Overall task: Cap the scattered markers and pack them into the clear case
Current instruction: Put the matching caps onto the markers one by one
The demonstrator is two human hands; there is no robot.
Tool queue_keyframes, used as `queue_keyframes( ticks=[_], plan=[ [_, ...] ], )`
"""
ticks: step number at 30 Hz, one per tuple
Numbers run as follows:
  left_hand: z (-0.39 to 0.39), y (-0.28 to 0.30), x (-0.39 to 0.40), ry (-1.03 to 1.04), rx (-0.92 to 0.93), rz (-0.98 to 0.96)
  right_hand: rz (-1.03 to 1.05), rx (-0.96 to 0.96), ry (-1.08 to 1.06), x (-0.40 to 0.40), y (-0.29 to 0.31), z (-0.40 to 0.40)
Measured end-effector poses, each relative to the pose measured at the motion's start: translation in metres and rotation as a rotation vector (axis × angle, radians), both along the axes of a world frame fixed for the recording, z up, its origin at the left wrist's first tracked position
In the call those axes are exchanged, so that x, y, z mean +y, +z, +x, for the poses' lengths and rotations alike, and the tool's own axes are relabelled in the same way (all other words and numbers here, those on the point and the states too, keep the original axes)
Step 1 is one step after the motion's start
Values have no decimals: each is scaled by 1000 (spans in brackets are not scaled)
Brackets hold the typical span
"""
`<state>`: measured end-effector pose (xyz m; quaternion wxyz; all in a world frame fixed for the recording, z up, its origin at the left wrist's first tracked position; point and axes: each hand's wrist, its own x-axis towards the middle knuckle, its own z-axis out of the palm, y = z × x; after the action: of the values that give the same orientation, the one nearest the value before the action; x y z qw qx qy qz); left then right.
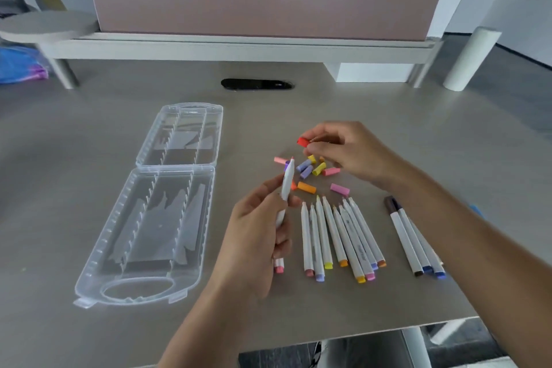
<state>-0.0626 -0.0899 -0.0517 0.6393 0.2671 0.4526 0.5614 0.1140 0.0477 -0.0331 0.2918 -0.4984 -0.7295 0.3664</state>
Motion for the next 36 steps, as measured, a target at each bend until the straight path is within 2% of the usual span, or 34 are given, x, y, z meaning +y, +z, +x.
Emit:
queue_keyframes(
  ticks=[3,14,23,28,36],
  plan=[
    [5,-1,1,-14,6,10,-74,109,33,-21,5,10],
    [8,-11,-7,-112,51,-15,-159,159,118,-48,4,21],
    [10,-10,-12,-147,-4,-5,-203,319,-89,-59,-5,6],
    [13,-9,-13,-101,34,14,-189,405,-180,-69,-14,-5],
    [15,-3,-18,-55,71,45,-186,404,-186,-77,-16,-17]
  ],
)
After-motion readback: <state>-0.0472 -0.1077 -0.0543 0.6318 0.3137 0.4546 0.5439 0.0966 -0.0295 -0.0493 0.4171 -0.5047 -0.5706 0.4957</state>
